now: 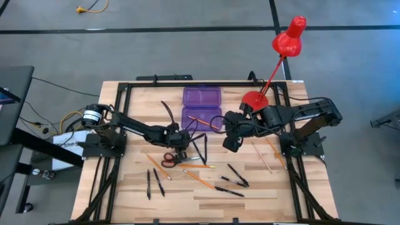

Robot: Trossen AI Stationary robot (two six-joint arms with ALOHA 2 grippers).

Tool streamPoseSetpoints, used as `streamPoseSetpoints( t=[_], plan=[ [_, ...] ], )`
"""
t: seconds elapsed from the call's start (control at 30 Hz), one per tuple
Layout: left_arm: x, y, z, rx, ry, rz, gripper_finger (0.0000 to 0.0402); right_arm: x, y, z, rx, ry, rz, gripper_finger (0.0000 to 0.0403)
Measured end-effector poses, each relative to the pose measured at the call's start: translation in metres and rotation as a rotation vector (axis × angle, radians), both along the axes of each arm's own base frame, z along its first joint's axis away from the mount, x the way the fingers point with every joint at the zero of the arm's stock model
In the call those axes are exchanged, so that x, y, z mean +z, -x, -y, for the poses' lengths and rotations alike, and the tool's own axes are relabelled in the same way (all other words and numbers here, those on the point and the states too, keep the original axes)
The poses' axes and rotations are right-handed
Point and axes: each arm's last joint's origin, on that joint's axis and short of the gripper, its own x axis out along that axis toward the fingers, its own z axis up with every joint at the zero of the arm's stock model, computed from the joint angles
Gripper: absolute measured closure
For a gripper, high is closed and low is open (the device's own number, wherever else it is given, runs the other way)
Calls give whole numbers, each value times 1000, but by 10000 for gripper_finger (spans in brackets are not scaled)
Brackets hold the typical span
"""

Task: Pick & place school supplies into a supply box
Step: Put the black pen into the purple supply box

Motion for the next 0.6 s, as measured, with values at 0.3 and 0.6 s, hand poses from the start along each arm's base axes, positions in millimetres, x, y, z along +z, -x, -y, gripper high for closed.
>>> streamPoseSetpoints(
  t=[0.3, 0.6],
  plan=[
    [0, 0, 0, -8, -5, -5, 383, 0, 0, 0, -2, 3, 1, 274],
    [6, 4, 3, -19, -9, -16, 396, 0, 0, 0, -3, 6, 1, 274]
  ],
)
